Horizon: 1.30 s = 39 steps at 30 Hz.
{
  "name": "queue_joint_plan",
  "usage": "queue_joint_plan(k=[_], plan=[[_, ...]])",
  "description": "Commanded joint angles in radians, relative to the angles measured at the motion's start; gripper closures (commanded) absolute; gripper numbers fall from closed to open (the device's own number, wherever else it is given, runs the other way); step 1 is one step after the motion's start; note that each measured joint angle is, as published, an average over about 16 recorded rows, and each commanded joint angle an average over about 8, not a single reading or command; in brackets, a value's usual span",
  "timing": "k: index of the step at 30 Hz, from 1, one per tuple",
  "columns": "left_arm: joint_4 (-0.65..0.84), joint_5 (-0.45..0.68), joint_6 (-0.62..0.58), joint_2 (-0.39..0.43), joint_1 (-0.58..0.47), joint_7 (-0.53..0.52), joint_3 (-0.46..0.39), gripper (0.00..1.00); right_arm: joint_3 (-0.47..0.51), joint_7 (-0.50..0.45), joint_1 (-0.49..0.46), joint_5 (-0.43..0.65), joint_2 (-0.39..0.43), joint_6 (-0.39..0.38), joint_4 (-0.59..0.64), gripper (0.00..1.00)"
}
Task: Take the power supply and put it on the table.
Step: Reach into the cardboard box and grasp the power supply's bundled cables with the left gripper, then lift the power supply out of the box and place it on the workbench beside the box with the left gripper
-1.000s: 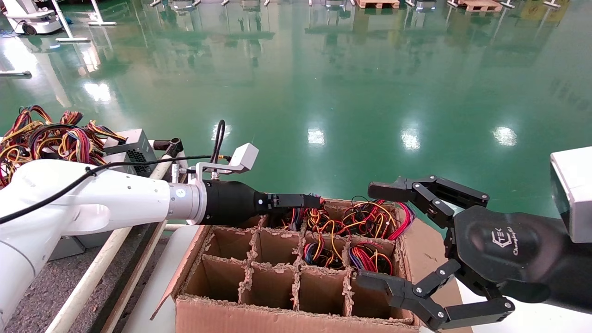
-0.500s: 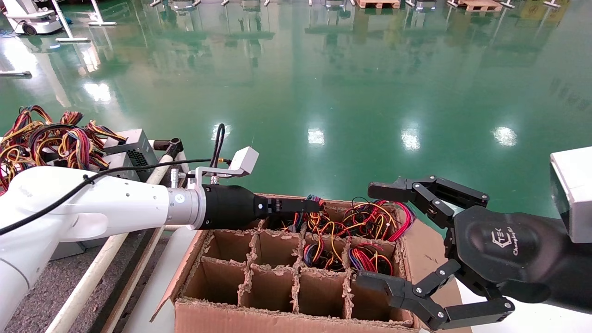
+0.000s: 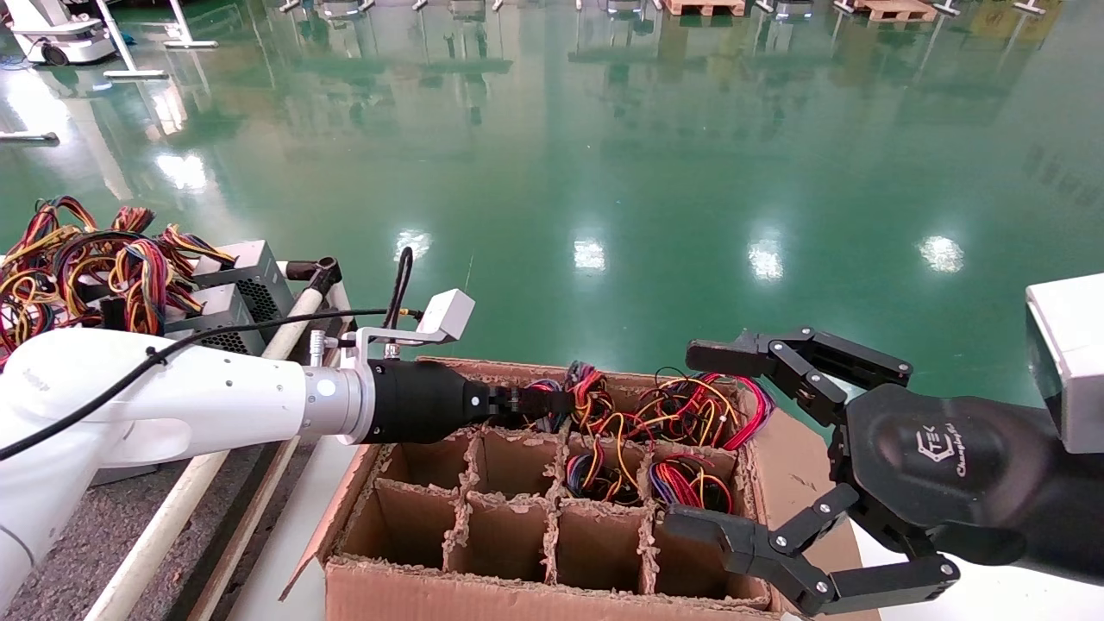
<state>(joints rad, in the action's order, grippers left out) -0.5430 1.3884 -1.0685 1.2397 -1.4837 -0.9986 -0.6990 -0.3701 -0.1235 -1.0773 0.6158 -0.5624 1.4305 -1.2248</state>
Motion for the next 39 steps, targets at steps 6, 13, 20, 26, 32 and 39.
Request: queue_joint_plan(k=[6,13,20,26,32,39], plan=[[-0.032,0.002,0.006,-0.01,0.008,-0.017,0.0,1.0,0.0,0.0,0.0,0.0,0.0,0.0,0.0,0.0],[-0.059,0.001,0.01,-0.023,0.011,-0.033,0.002,1.0,0.0,0.0,0.0,0.0,0.0,0.0,0.0,0.0],[-0.091,-0.004,0.011,-0.039,0.005,-0.054,0.008,1.0,0.0,0.0,0.0,0.0,0.0,0.0,0.0,0.0],[-0.136,-0.015,0.011,-0.061,-0.009,-0.072,0.021,1.0,0.0,0.0,0.0,0.0,0.0,0.0,0.0,0.0],[-0.186,-0.028,0.024,-0.088,-0.028,-0.094,0.04,1.0,0.0,0.0,0.0,0.0,0.0,0.0,0.0,0.0],[-0.231,-0.044,0.031,-0.111,-0.047,-0.125,0.058,1.0,0.0,0.0,0.0,0.0,0.0,0.0,0.0,0.0]])
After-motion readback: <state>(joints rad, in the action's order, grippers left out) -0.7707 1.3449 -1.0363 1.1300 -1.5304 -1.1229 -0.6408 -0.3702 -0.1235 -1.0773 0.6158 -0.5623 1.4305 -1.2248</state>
